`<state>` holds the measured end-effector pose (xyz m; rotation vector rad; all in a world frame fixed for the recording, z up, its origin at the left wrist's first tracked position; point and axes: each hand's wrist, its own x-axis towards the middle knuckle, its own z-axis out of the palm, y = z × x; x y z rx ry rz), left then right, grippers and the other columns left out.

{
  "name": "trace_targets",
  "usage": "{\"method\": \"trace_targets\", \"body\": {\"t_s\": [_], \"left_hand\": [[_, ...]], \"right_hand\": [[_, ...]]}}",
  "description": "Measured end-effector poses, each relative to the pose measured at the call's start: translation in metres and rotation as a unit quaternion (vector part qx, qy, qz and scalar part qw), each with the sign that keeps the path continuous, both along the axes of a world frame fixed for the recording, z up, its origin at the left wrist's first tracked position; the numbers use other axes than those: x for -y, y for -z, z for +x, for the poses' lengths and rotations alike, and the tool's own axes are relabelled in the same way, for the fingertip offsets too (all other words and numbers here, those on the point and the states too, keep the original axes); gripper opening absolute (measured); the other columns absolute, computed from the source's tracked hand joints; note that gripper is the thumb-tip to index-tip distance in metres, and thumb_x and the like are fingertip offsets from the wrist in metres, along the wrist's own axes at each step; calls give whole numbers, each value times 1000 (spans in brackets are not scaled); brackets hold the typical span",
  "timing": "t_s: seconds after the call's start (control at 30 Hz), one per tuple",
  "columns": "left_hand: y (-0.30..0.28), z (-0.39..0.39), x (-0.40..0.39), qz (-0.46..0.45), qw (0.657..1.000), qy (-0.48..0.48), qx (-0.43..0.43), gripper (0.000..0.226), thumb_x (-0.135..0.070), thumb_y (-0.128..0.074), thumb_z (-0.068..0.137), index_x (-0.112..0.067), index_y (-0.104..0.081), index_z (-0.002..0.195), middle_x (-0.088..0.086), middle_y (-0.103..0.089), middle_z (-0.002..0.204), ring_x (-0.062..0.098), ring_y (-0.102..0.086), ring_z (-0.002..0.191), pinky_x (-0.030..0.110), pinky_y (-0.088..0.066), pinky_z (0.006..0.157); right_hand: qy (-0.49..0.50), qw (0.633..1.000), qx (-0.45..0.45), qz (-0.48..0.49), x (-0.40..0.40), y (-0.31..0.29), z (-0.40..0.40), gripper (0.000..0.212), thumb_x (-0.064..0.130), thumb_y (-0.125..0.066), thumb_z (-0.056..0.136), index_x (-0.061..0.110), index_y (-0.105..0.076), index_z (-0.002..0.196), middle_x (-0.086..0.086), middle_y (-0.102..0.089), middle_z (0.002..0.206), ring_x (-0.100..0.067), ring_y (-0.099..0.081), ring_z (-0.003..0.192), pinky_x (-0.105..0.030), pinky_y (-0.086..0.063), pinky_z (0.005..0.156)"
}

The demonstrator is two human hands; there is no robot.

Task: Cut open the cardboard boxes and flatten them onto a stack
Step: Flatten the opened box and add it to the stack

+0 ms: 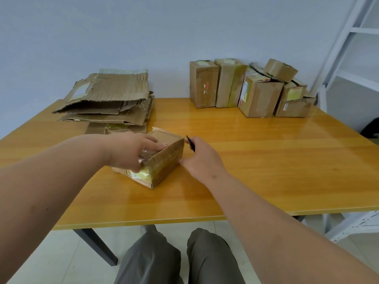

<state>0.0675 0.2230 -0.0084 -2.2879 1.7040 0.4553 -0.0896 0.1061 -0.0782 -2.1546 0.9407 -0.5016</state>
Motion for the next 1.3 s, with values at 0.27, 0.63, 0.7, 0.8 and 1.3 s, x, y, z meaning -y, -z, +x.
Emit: {"method": "trace_targets", "body": {"t_s": [0.27, 0.63, 0.7, 0.8, 1.3], "left_hand": [[11, -15, -1, -57, 995, 14, 79, 99, -53, -75, 76, -47, -12, 152, -18, -21, 158, 16, -45, 131, 33, -47, 99], [28, -20, -6, -170, 971, 10, 167, 80, -64, -69, 73, -38, -35, 141, -8, -46, 126, 16, -47, 107, 32, -50, 90], [25, -23, -6, -195, 967, 4, 162, 66, -60, -67, 78, -30, -39, 130, -8, -52, 111, 14, -53, 92, 31, -54, 76], [23, -27, -9, -194, 968, 16, 159, 50, -54, -59, 88, -28, -35, 123, -8, -53, 101, 14, -57, 80, 31, -55, 65], [14, -19, -10, -227, 969, -92, 32, 39, -55, -40, 97, -24, -63, 88, -3, -63, 75, 14, -60, 67, 34, -56, 62]], "right_hand": [[-62, 997, -3, -44, 4, 8, 19, 68, 19, -65, 87, 41, -34, 144, 6, -56, 134, -23, -56, 119, -41, -49, 93], [-69, 957, -41, -281, -2, 15, -2, 56, 48, -55, 90, 25, -40, 139, 2, -58, 122, -21, -62, 100, -35, -52, 78], [-59, 953, -47, -294, 1, 13, -5, 56, 49, -54, 90, 24, -43, 137, 2, -60, 119, -22, -62, 99, -35, -52, 78], [-65, 938, -67, -332, 5, 10, -5, 56, 51, -51, 90, 21, -44, 136, -1, -63, 114, -24, -63, 94, -36, -53, 74], [-44, 986, 16, -161, 16, 0, -14, 40, 43, -54, 96, 25, -48, 131, 8, -64, 91, -19, -62, 83, -35, -50, 67]]}}
